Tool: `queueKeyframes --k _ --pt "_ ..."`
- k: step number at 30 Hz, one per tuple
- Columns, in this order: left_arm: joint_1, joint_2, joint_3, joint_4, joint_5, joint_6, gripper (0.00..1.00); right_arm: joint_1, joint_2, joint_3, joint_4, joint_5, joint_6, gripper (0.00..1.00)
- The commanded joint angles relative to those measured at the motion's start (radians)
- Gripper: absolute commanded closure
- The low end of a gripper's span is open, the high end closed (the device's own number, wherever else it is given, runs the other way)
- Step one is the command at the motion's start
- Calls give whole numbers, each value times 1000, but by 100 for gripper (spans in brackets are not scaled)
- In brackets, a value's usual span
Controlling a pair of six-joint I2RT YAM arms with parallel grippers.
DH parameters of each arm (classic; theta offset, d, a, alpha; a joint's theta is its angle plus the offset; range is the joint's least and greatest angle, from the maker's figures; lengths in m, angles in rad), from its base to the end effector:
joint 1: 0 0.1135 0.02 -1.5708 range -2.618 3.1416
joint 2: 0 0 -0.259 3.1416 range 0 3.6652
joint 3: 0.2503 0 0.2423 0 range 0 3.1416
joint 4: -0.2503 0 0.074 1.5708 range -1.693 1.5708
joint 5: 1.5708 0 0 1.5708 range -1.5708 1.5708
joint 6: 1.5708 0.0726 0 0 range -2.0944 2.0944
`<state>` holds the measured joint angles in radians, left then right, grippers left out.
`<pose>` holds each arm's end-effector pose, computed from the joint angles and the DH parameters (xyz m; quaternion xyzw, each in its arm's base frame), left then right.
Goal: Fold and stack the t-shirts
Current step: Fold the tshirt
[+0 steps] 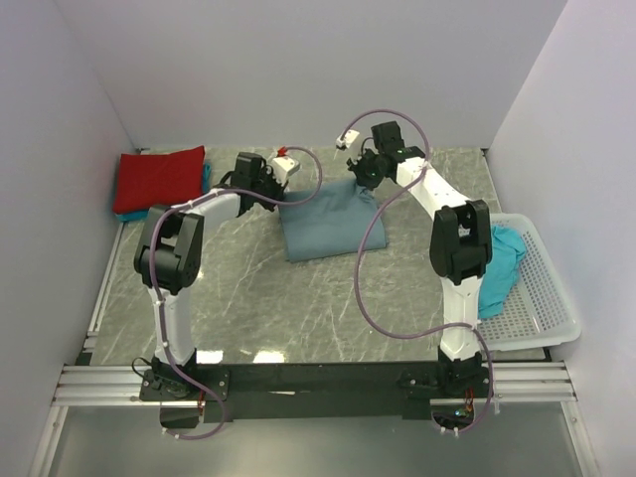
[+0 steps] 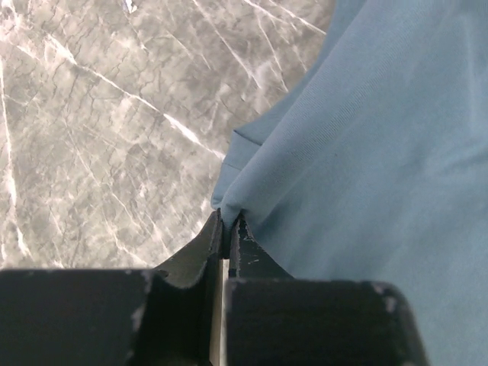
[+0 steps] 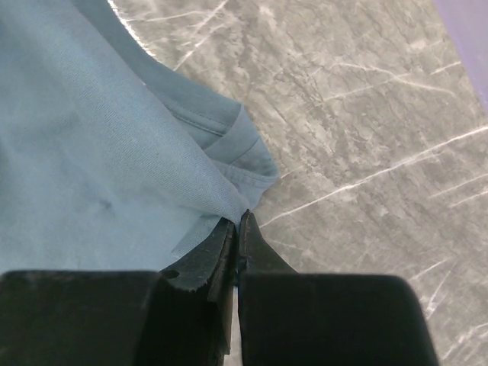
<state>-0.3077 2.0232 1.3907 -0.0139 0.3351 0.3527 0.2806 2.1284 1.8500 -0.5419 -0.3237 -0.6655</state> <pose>0.4424 -0.1657 0.1702 0.3565 0.8107 -0.1393 0.4429 0.4708 0.1597 0.2220 -0.4709 0.7905 0.0780 0.3837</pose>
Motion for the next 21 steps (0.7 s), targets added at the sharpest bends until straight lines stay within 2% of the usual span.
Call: queueKeyframes --k 1,2,3,4,5,6,7,8,9,10,12,15,16,17,18,20,21 --pt "2 25 70 17 -27 -44 94 -3 8 57 49 38 50 100" --pt "2 29 88 -7 -28 -55 90 -4 11 58 54 49 56 100" --pt "2 35 99 -15 -42 -84 76 -1 14 55 62 72 75 95" --pt "2 48 126 -23 -57 -99 68 2 18 52 86 96 87 88" --pt "2 52 142 -27 -85 -157 52 6 16 37 112 132 137 57" --pt "1 55 158 -32 -225 -205 32 11 13 22 155 185 180 41" --pt "1 58 213 -52 -293 -249 28 26 10 8 256 357 226 31" --pt "1 57 247 -76 -365 -324 26 31 7 3 290 433 306 24" --pt "2 54 281 -137 -461 -346 23 32 1 9 305 483 332 24" --pt "2 30 335 -159 -499 -395 22 28 -8 11 322 517 366 23" --pt "2 -13 361 -205 -531 -474 11 14 -53 9 309 496 457 23" --pt "16 -141 297 -236 -350 -547 9 -24 -119 17 176 240 521 23" --pt "28 -208 225 -224 -297 -573 8 -38 -131 23 60 94 508 23" --pt "36 -234 191 -225 -186 -637 7 -66 -162 8 4 -177 451 26" --pt "44 -260 162 -228 -130 -667 5 -76 -183 -15 -41 -316 420 27" --pt "61 -319 61 -212 -6 -749 3 -86 -240 -128 -118 -508 341 28" --pt "65 -351 27 -201 22 -771 2 -87 -313 -176 -116 -529 327 28"
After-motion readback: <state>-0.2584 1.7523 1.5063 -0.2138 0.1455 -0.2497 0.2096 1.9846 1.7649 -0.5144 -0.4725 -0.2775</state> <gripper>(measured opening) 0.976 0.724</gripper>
